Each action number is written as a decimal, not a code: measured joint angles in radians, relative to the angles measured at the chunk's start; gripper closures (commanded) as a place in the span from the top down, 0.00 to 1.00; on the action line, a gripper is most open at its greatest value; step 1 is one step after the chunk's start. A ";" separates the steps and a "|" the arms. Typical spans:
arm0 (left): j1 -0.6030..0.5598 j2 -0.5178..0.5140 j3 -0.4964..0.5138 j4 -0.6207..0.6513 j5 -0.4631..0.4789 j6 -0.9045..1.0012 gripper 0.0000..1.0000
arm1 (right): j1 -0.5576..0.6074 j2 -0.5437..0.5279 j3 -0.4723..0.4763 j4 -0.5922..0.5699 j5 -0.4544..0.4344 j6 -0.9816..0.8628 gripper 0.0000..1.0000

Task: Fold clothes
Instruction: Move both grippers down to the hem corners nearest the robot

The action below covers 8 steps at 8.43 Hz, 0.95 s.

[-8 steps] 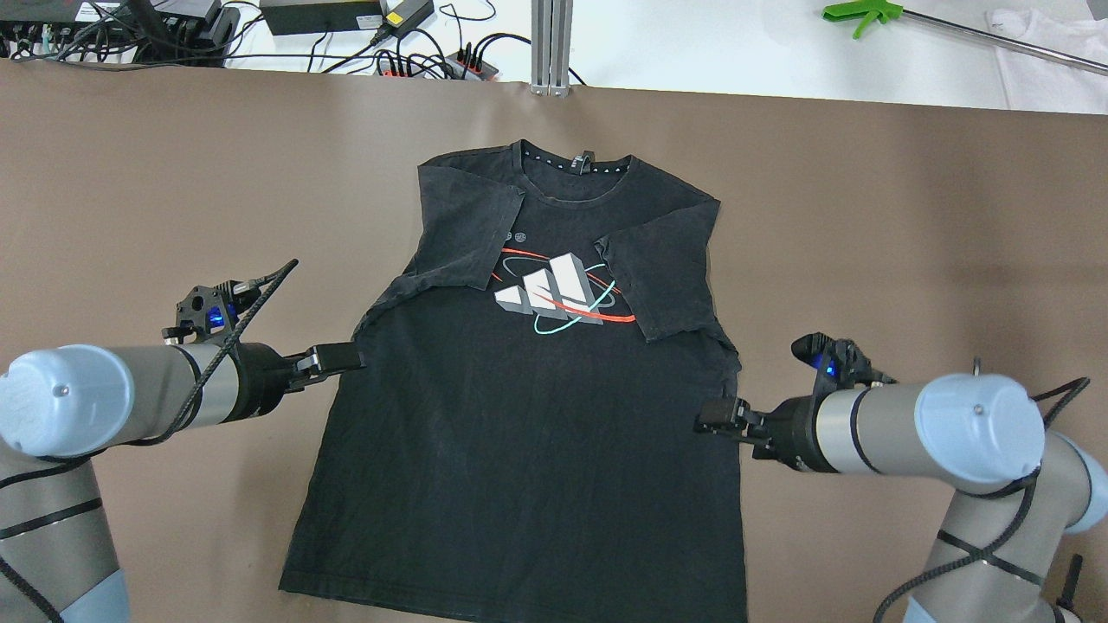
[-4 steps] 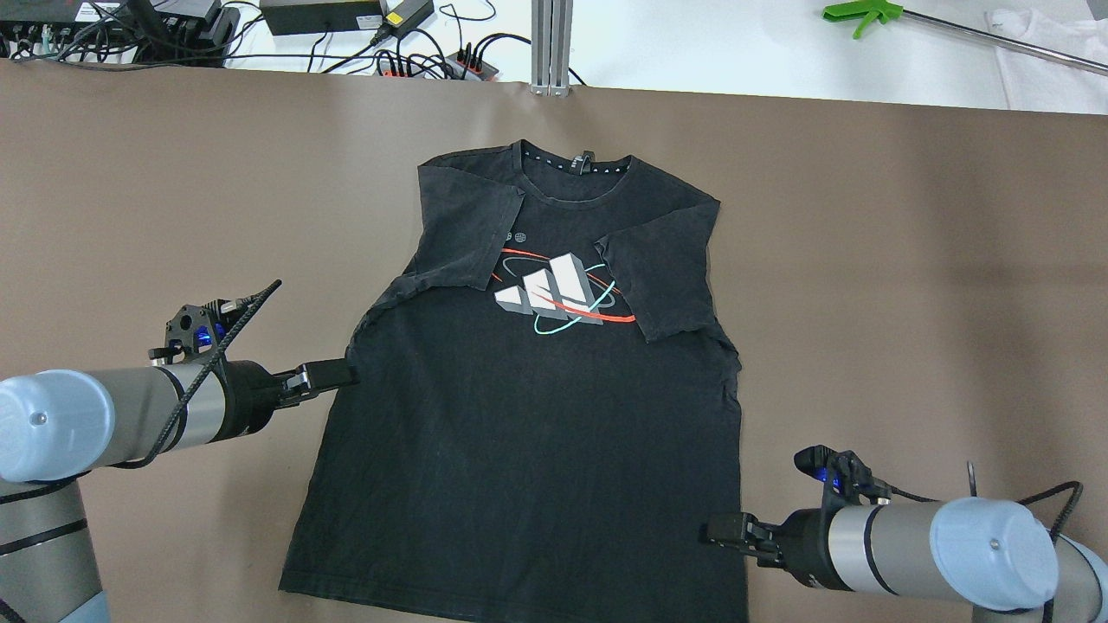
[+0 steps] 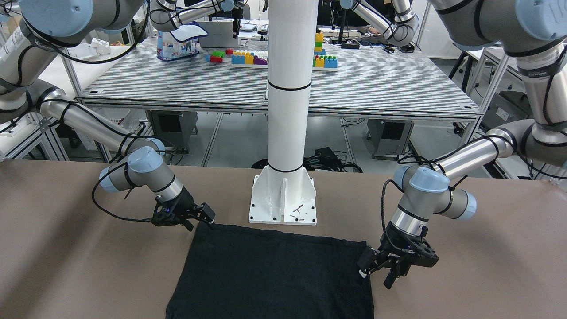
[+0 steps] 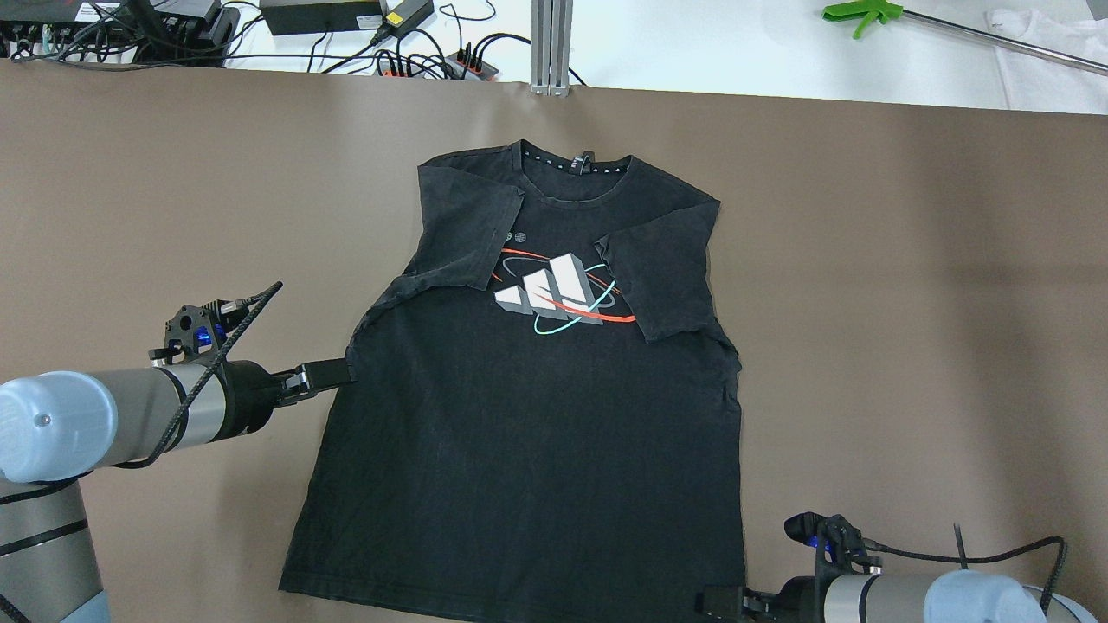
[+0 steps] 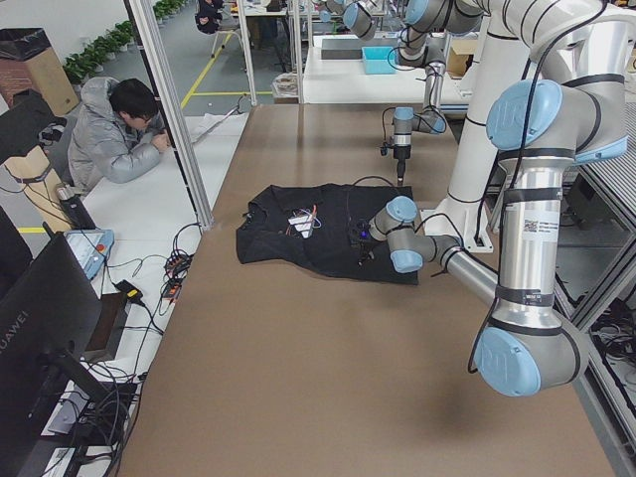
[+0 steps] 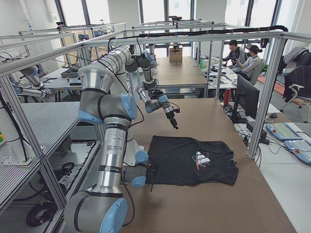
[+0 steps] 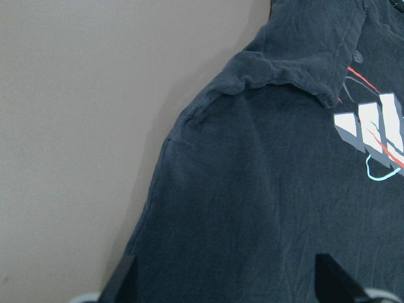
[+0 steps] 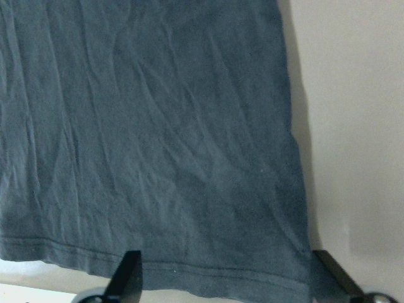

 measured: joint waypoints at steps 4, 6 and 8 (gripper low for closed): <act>0.000 0.002 0.006 0.001 0.005 0.002 0.99 | -0.058 -0.013 -0.012 -0.005 -0.051 0.003 0.94; 0.000 0.001 0.011 0.000 0.005 0.003 0.99 | -0.062 -0.008 -0.041 -0.005 -0.060 0.003 0.40; 0.000 0.001 0.015 0.000 0.005 0.009 0.99 | -0.063 -0.004 -0.048 -0.006 -0.065 0.003 0.00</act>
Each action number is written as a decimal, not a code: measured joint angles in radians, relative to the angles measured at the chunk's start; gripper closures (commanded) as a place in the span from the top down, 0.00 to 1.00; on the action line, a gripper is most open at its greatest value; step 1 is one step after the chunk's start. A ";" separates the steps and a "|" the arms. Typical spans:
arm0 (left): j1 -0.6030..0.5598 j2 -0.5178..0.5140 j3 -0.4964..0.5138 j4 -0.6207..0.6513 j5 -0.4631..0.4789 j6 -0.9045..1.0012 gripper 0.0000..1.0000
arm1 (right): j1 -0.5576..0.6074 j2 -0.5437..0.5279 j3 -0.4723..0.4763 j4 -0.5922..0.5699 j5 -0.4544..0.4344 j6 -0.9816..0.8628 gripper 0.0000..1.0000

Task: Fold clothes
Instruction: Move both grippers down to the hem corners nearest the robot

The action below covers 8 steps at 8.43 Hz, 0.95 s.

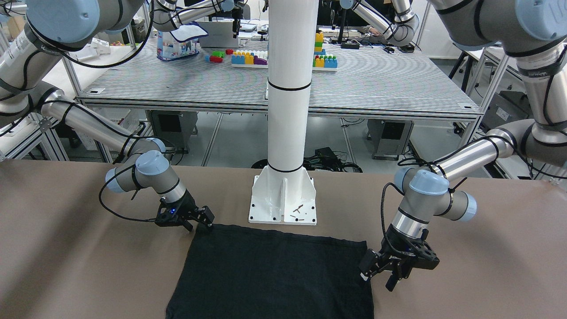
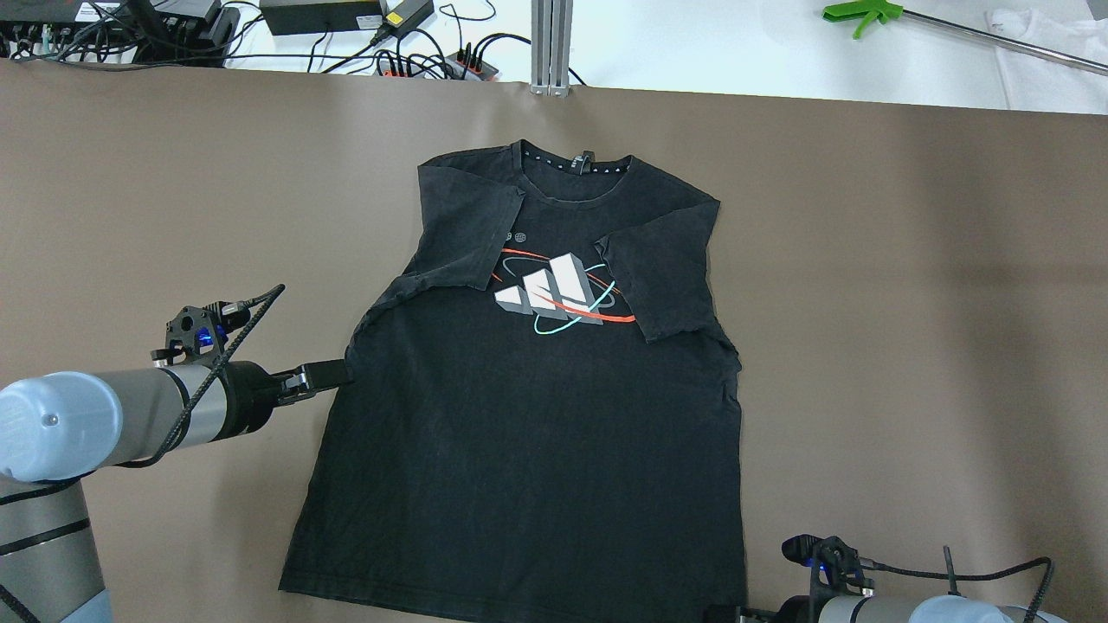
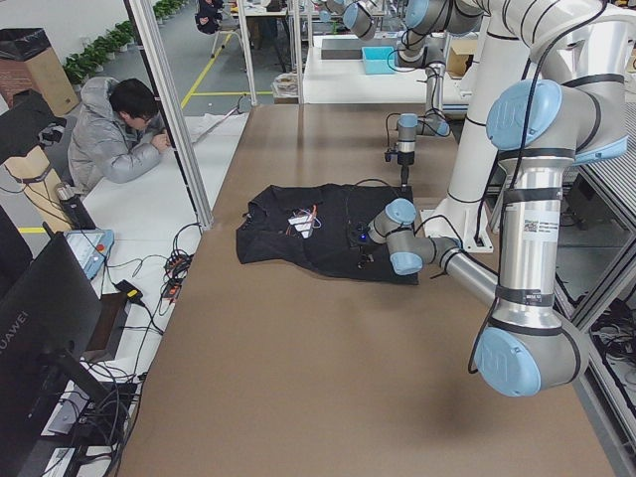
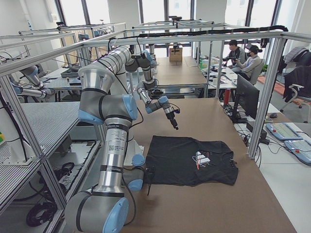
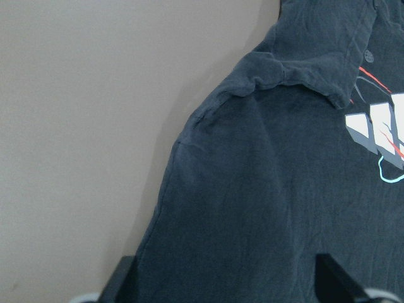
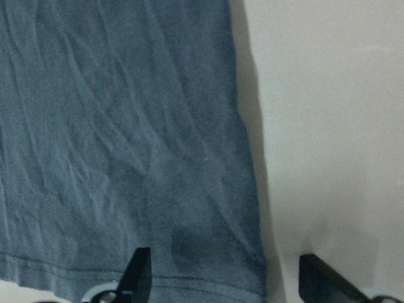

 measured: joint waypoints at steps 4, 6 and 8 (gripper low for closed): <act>0.000 -0.001 0.003 0.000 -0.001 0.012 0.99 | 0.000 0.009 0.002 0.000 -0.002 0.000 0.00; -0.001 0.000 0.002 0.000 -0.002 0.014 0.99 | 0.000 0.013 0.006 0.002 -0.002 0.000 0.00; 0.002 0.003 -0.004 -0.001 0.000 0.011 1.00 | 0.003 0.021 0.020 0.006 -0.001 -0.001 0.00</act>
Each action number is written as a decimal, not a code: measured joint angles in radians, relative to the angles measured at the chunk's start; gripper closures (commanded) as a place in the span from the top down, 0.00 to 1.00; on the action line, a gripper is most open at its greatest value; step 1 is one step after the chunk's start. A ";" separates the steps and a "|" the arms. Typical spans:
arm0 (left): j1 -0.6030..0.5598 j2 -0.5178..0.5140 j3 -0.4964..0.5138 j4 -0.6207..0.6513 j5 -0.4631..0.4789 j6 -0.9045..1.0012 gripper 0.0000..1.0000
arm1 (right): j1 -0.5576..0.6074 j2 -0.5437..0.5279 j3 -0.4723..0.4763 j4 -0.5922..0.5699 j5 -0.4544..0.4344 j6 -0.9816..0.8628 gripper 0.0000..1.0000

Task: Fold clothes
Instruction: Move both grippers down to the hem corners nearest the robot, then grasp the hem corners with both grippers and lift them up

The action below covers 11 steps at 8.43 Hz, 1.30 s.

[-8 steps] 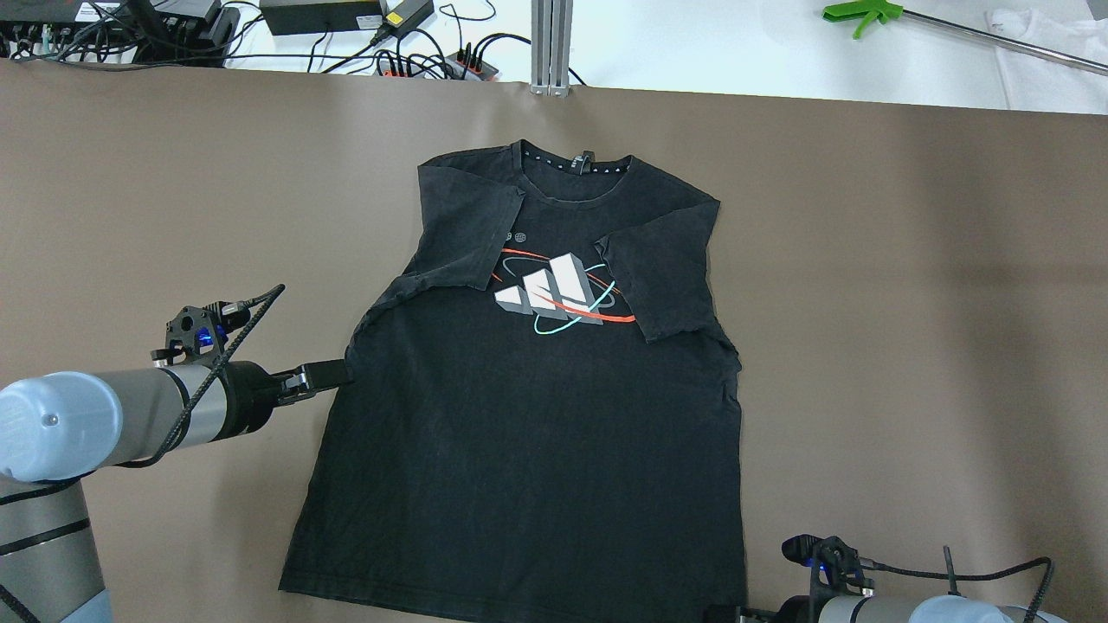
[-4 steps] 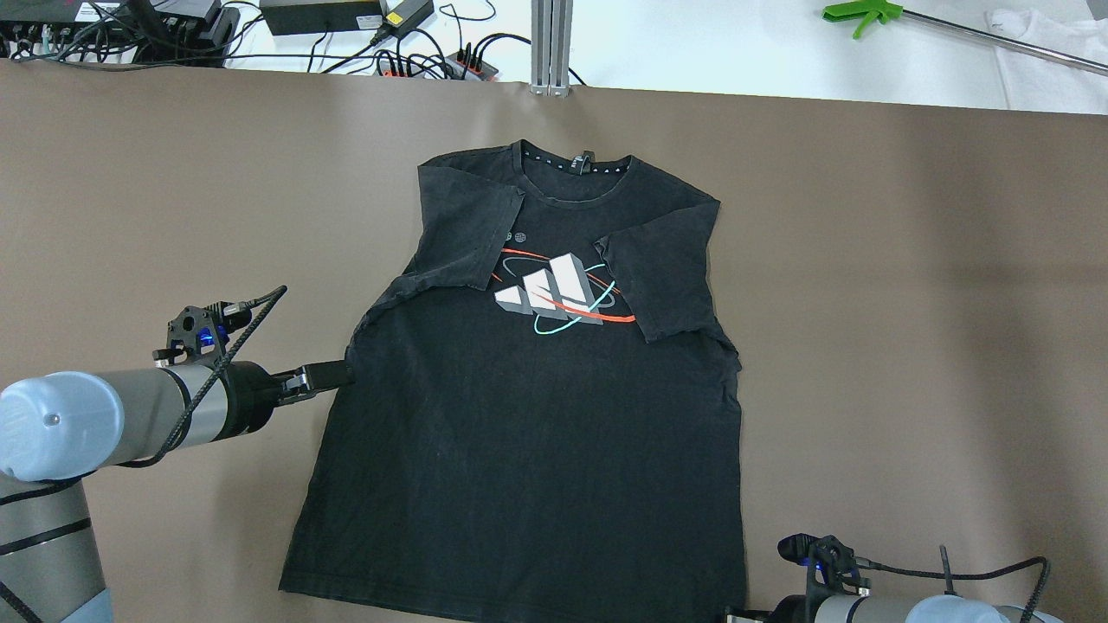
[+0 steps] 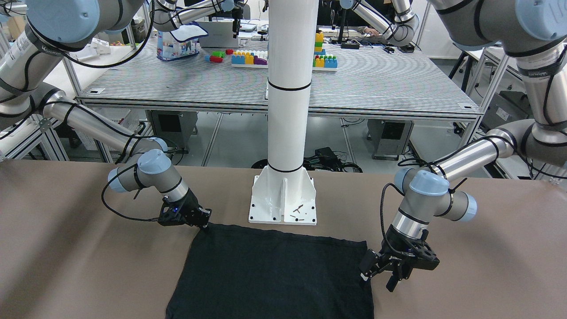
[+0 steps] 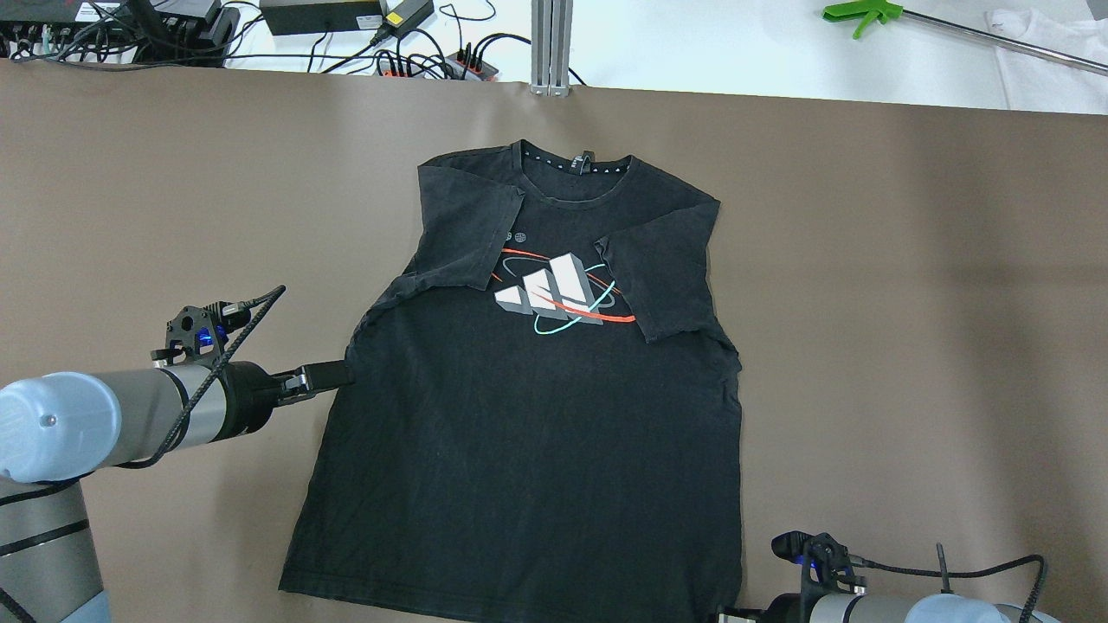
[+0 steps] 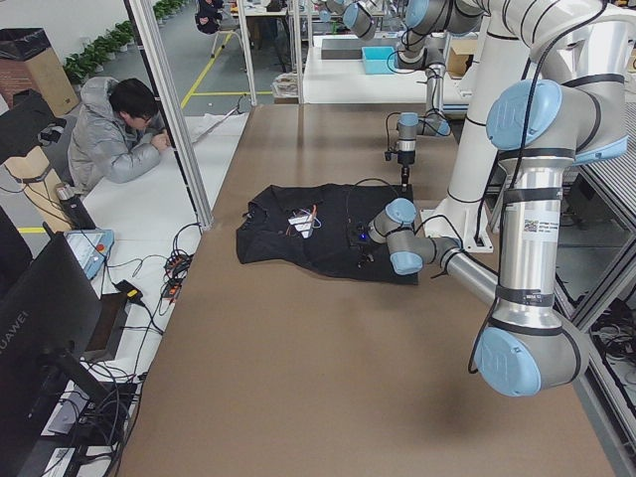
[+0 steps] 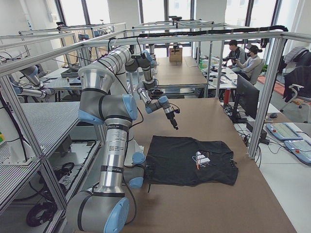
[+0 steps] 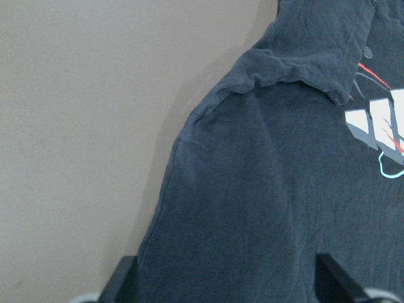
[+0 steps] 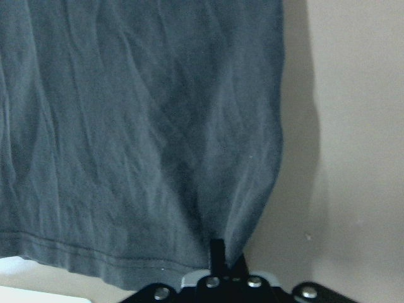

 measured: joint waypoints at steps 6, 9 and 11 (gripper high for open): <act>0.216 0.143 -0.058 -0.053 0.134 -0.046 0.99 | 0.025 0.017 0.019 0.005 0.000 -0.009 0.00; 0.377 0.172 -0.059 -0.058 0.285 -0.100 0.99 | 0.038 0.022 0.022 0.021 0.000 -0.018 0.00; 0.440 0.193 -0.056 -0.058 0.345 -0.115 0.96 | 0.041 0.024 0.025 0.025 0.000 -0.019 0.00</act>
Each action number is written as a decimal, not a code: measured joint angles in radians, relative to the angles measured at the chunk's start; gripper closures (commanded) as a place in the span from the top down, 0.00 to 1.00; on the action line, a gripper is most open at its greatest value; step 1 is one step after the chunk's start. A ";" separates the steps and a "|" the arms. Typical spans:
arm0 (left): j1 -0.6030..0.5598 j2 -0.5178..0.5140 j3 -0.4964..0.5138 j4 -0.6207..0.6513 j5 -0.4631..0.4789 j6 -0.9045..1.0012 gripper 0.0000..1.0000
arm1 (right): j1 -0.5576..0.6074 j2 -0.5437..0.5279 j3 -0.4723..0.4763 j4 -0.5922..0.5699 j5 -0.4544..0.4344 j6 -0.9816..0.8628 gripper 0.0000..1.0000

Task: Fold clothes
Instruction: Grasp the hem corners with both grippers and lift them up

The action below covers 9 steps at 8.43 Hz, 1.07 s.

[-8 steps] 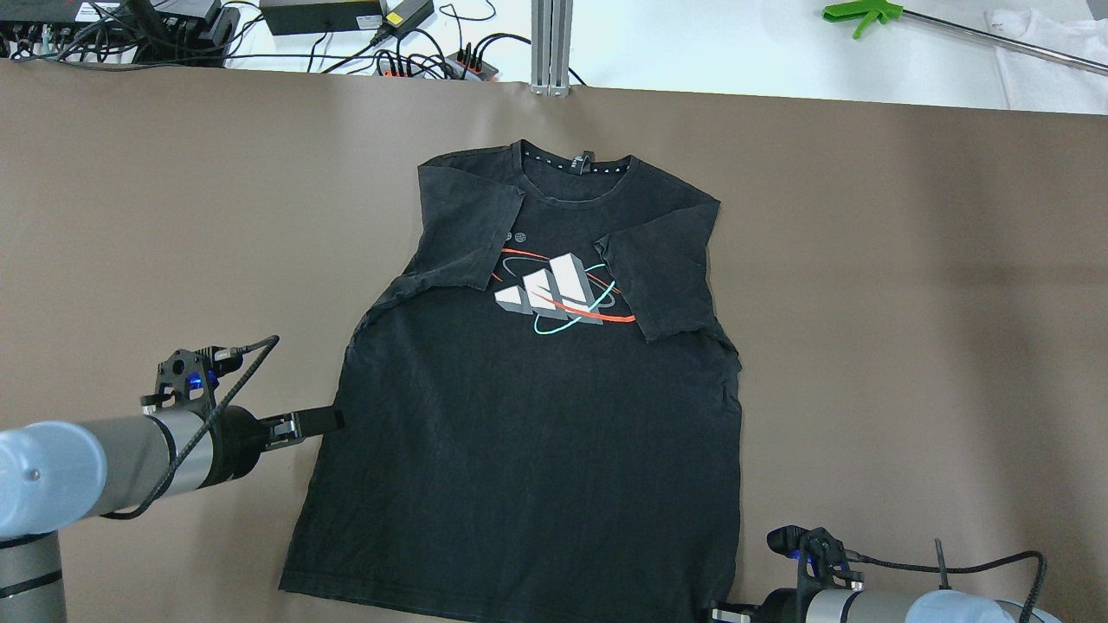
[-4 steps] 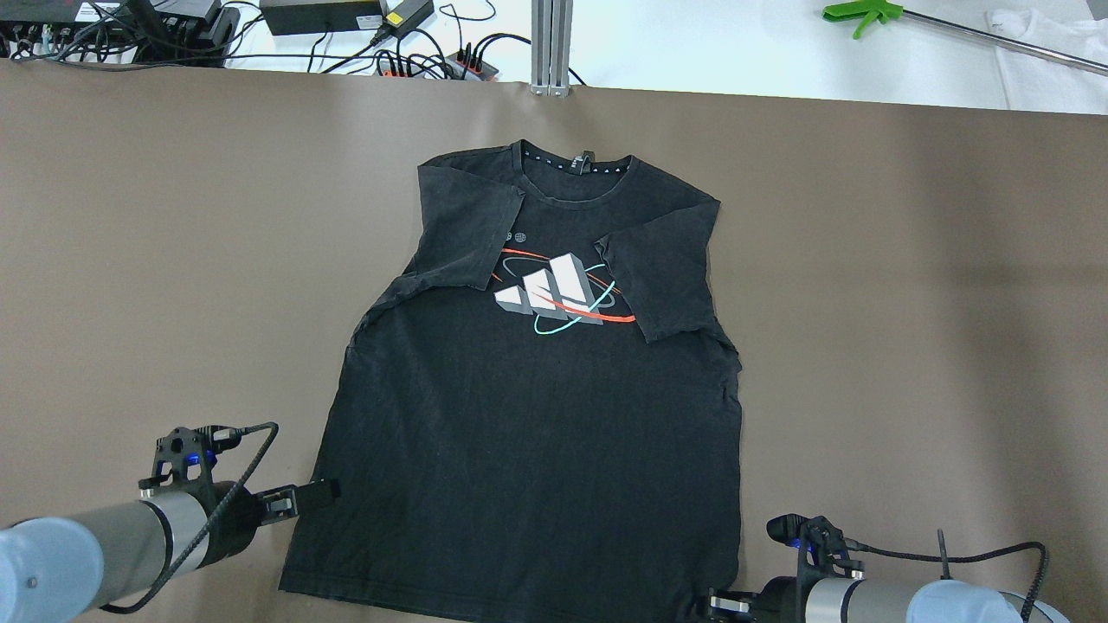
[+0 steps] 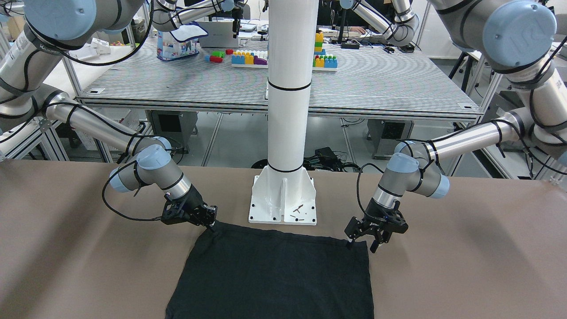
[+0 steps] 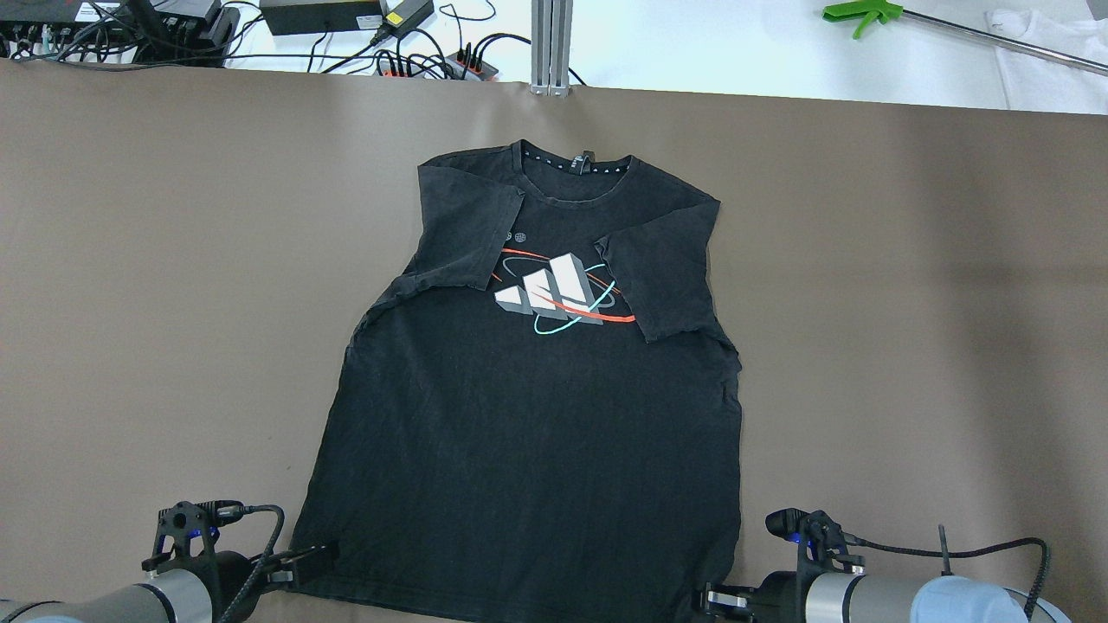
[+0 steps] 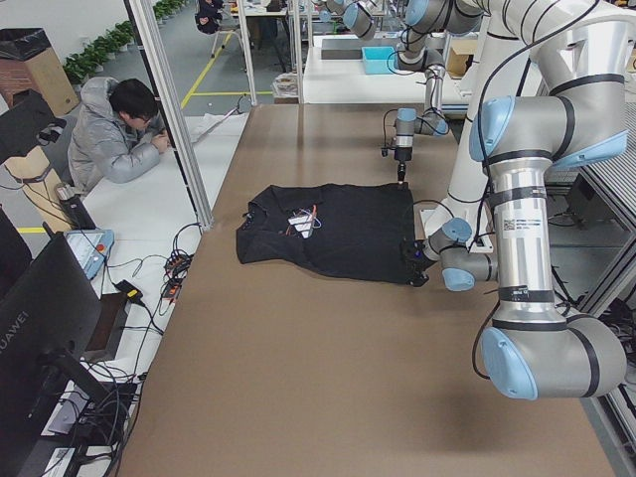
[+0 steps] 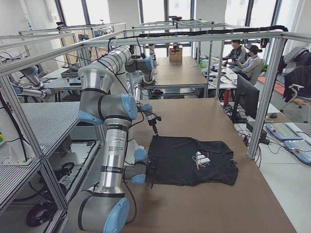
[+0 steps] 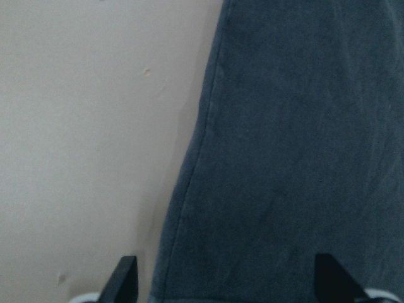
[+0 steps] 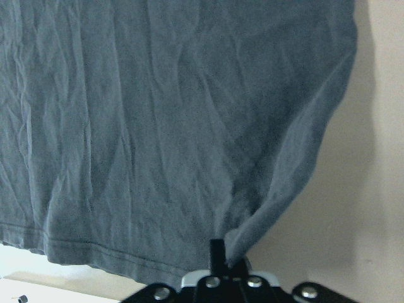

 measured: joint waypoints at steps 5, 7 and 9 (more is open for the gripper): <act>0.035 0.018 0.011 0.006 0.051 0.001 0.00 | 0.002 0.002 0.000 0.001 0.000 0.000 0.00; 0.037 0.018 0.016 0.008 0.060 0.006 0.00 | 0.002 0.009 0.000 0.001 0.001 0.000 0.00; 0.036 0.018 0.002 0.008 0.057 0.011 0.00 | 0.007 0.017 0.000 0.001 0.007 0.000 0.00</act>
